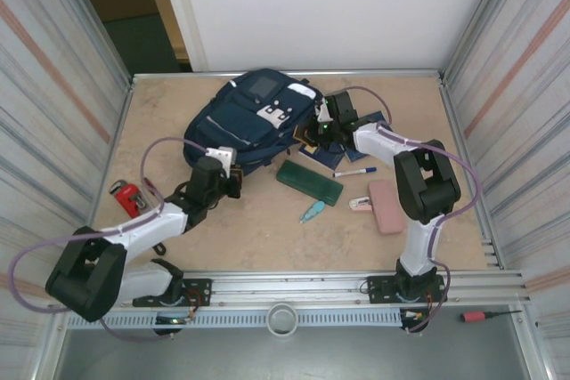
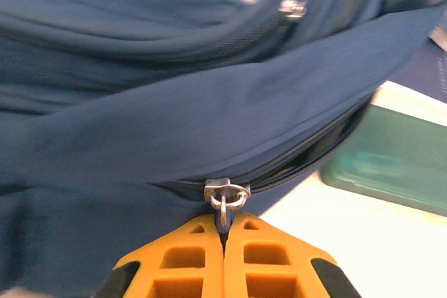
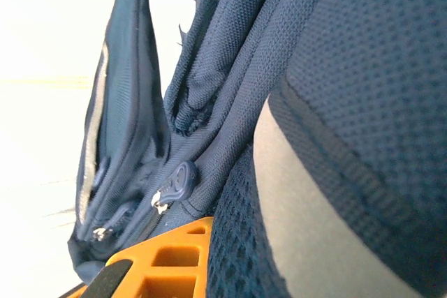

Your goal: Pack the student bag

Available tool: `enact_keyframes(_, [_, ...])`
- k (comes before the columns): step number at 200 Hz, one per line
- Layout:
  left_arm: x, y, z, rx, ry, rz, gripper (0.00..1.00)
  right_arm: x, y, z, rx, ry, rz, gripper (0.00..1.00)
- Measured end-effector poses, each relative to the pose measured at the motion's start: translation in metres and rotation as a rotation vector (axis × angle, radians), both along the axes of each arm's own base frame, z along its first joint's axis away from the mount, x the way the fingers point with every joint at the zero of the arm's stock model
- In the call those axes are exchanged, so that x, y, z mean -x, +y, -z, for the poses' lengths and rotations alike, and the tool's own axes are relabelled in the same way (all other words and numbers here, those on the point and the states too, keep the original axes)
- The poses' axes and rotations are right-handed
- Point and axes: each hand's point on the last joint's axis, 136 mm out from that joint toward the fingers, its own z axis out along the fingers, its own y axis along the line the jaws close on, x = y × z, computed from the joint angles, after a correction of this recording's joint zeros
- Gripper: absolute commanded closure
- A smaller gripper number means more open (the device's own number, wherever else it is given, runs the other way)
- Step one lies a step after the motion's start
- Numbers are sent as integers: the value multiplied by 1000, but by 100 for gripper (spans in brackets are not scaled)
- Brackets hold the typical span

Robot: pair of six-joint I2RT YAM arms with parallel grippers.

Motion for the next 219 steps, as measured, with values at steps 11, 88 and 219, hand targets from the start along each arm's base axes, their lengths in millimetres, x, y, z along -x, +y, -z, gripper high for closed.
enact_keyframes(11, [0, 3, -1, 3, 2, -8, 100, -5, -1, -3, 0, -6, -3, 96])
enact_keyframes(88, [2, -40, -2, 32, 53, 110, 100, -40, -22, 6, 39, -3, 25, 49])
enact_keyframes(219, [7, -58, -6, 66, 72, 166, 100, 44, 37, 17, 51, -5, -38, 50])
